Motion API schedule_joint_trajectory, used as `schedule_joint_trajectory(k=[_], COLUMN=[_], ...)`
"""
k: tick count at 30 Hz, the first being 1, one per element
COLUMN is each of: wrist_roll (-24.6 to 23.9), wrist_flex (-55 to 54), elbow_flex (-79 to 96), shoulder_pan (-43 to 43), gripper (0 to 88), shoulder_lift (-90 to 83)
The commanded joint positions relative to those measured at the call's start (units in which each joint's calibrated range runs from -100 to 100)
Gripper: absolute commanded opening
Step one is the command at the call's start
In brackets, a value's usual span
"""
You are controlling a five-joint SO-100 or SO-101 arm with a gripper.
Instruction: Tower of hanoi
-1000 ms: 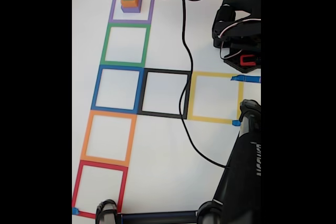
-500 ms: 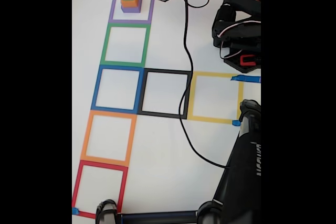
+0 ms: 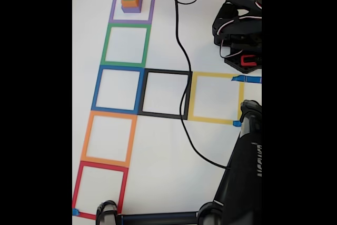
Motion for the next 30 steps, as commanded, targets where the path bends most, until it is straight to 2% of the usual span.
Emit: schedule_joint_trajectory(k=[1,3,9,18,26,30], wrist_roll=[0.36,0.36,0.36,0.36,0.36,0.36], wrist_flex=[-2.34,-1.86,-2.59,-17.08,-22.43,-30.6], elbow_flex=[2.27,3.46,2.91,4.55,5.64,5.64], shoulder_pan=[2.83,3.89,7.05,9.74,10.7,11.27], gripper=[20.2,24.7,26.6,29.4,29.4,29.5], shoulder_lift=[-3.59,-5.29,-3.19,7.95,10.54,17.16])
